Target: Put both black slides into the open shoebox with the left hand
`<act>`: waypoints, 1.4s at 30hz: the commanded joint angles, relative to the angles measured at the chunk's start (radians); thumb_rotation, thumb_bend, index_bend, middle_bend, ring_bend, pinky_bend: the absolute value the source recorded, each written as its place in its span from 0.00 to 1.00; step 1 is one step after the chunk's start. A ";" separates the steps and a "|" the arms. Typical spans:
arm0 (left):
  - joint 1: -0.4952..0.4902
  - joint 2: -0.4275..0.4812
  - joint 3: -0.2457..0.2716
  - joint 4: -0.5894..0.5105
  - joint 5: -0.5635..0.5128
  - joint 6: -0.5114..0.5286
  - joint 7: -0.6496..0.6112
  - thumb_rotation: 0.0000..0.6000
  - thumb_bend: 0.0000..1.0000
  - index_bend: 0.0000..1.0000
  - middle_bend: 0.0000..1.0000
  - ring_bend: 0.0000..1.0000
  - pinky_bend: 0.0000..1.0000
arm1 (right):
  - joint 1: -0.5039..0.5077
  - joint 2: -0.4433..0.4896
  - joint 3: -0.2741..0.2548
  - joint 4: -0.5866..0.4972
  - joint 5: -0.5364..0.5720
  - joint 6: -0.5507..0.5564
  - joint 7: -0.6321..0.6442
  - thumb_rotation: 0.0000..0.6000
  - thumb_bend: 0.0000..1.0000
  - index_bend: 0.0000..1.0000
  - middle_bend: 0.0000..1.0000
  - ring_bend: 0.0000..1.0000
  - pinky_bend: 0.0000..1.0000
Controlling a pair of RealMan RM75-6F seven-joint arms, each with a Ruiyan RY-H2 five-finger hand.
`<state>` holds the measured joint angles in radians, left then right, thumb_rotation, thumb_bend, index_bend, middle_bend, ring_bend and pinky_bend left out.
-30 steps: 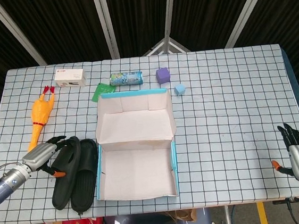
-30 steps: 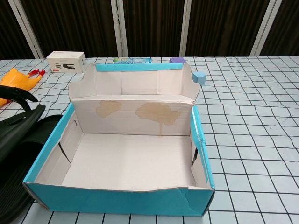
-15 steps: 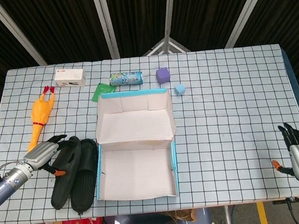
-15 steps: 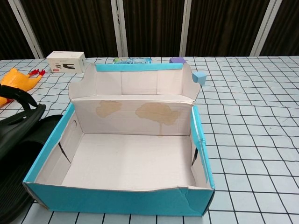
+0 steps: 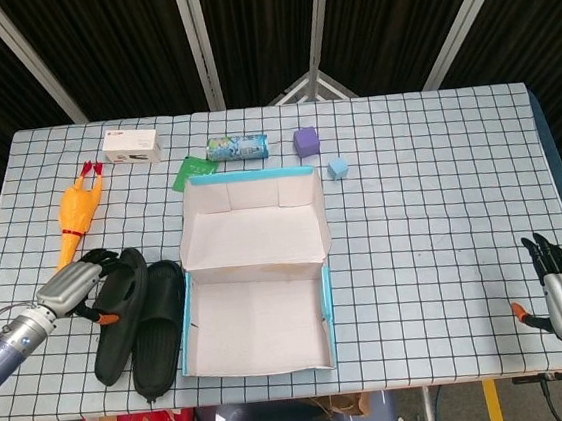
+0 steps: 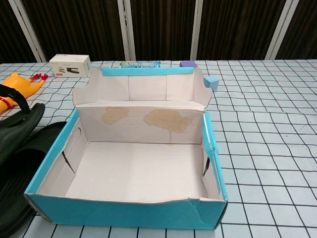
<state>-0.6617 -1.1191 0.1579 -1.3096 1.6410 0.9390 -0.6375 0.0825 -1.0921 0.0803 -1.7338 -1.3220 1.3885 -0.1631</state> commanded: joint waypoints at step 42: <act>-0.027 0.362 -0.238 -0.491 0.053 0.281 0.113 1.00 0.59 0.34 0.64 0.13 0.06 | 0.002 0.014 -0.003 -0.012 0.016 -0.017 0.020 1.00 0.24 0.00 0.03 0.10 0.11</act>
<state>-0.6677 -0.7865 -0.0463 -1.7463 1.6822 1.2050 -0.5604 0.0840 -1.0779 0.0773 -1.7456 -1.3065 1.3718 -0.1435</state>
